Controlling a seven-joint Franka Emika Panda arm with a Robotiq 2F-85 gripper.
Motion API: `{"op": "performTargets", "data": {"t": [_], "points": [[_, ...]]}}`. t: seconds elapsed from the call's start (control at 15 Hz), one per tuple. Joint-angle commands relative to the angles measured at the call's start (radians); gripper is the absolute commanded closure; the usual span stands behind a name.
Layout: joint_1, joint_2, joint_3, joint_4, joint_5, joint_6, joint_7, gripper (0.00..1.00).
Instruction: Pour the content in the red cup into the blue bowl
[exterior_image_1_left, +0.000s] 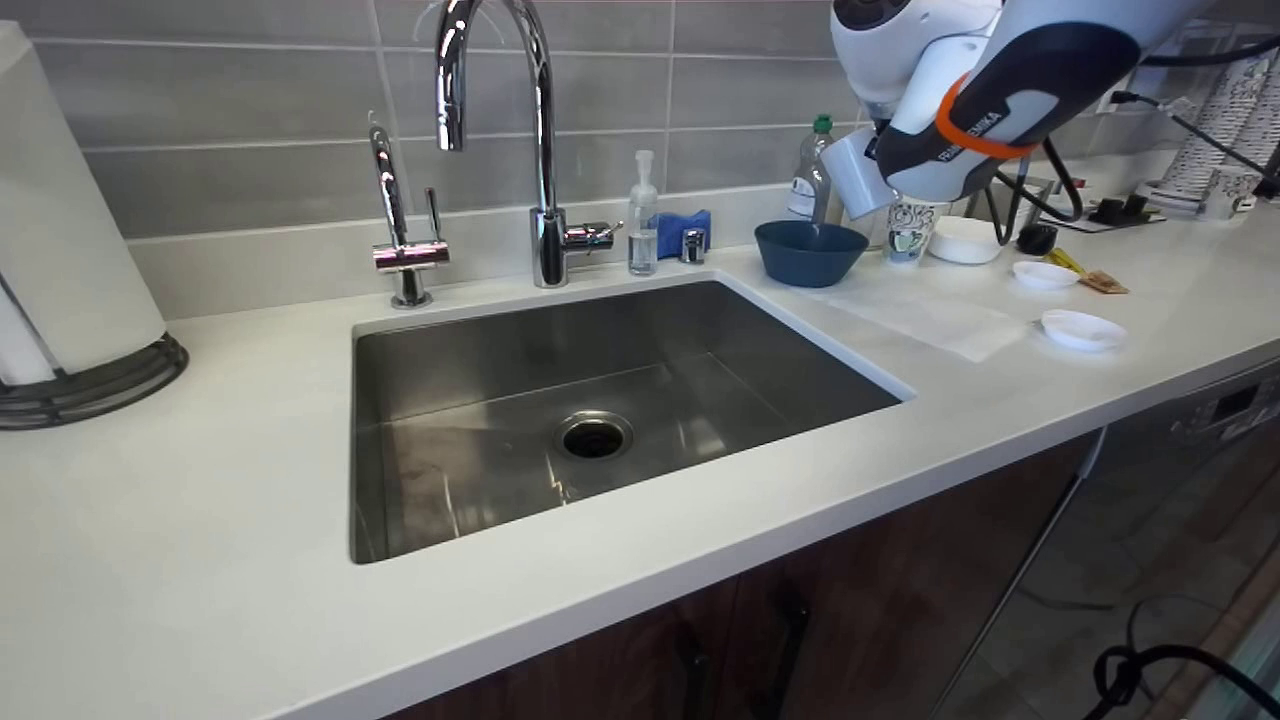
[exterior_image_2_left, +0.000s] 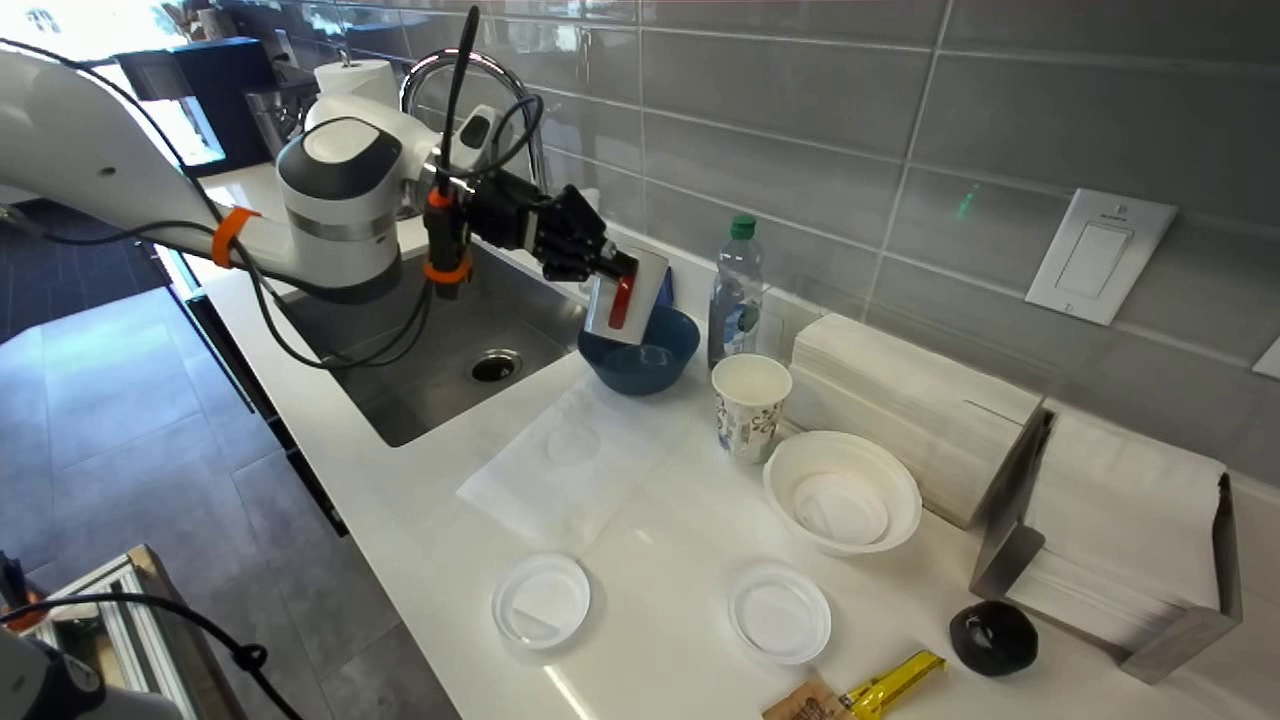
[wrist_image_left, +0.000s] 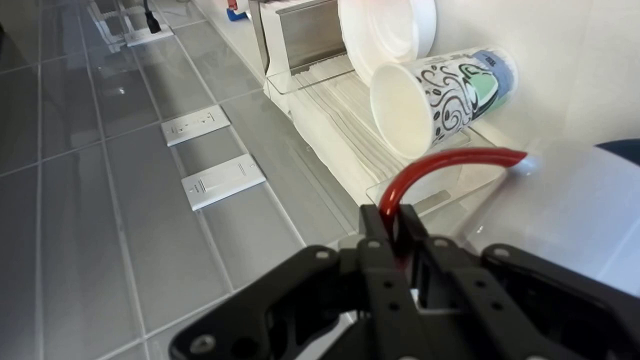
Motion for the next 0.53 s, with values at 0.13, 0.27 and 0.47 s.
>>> {"op": "performTargets", "data": {"t": [0.13,0.27,0.47], "points": [[0.001,0.007,-0.001,0.001,-0.017,-0.003,0.012,0.97],[-0.013,0.016,0.002,0.020,-0.032,-0.009,-0.014,0.97],[-0.030,0.015,0.017,0.043,-0.054,-0.020,-0.040,0.97]]}}
